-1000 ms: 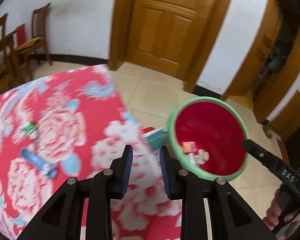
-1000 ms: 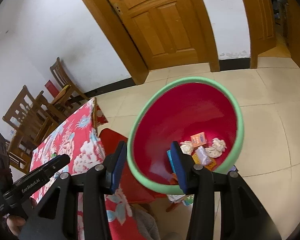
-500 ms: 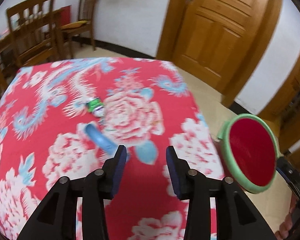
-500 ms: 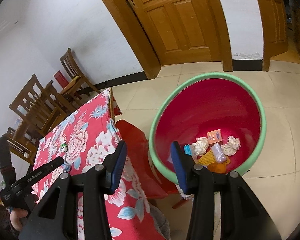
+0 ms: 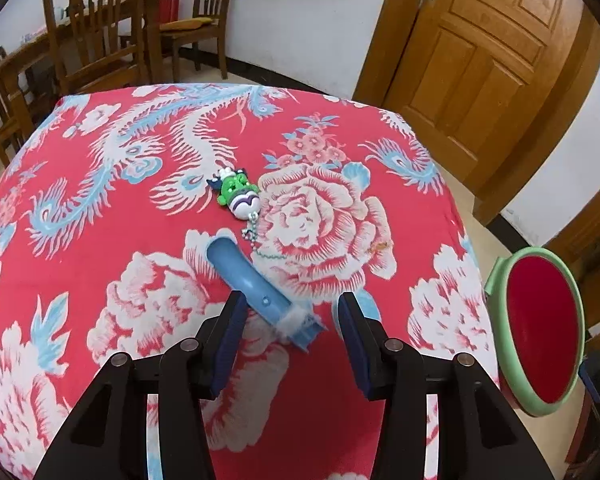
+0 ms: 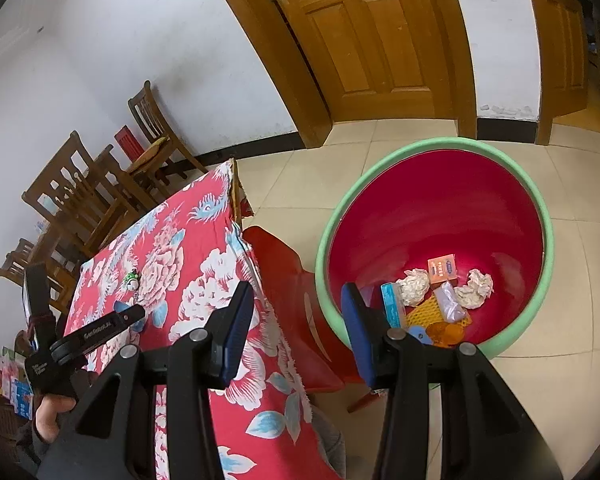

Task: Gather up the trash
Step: 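Grasp the blue curved handle with the left tool while the right tool moves toward the green keychain toy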

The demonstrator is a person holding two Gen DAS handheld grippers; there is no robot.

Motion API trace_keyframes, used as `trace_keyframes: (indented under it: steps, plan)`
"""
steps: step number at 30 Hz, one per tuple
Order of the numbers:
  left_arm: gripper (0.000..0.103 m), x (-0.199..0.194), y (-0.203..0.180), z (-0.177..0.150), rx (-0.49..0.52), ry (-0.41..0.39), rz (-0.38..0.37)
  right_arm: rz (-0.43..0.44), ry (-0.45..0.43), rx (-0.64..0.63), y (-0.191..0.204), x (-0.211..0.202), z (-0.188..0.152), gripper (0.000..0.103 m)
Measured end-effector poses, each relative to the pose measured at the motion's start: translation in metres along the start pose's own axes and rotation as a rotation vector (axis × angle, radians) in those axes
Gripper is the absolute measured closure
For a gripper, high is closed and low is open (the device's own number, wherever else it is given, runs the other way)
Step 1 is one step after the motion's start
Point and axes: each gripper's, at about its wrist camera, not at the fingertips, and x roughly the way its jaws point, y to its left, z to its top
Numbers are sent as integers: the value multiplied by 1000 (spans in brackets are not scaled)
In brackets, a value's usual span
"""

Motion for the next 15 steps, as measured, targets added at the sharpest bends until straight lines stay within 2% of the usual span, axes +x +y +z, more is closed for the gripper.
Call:
trace_keyframes:
  steps: [4, 7, 10, 13, 15]
  plan:
    - [56, 5, 2, -1, 5, 7, 8, 8, 13, -4, 4, 5, 0, 55]
    - [71, 5, 1, -3, 33, 2, 2, 12, 19, -15, 10, 7, 0, 55]
    - [77, 3, 4, -4, 37, 8, -26, 19, 22, -29, 17, 8, 0, 55]
    - [79, 1, 9, -6, 22, 15, -73, 25, 22, -46, 26, 8, 0, 55]
    - [79, -3, 12, -8, 25, 12, -79, 28, 22, -54, 31, 8, 0, 55]
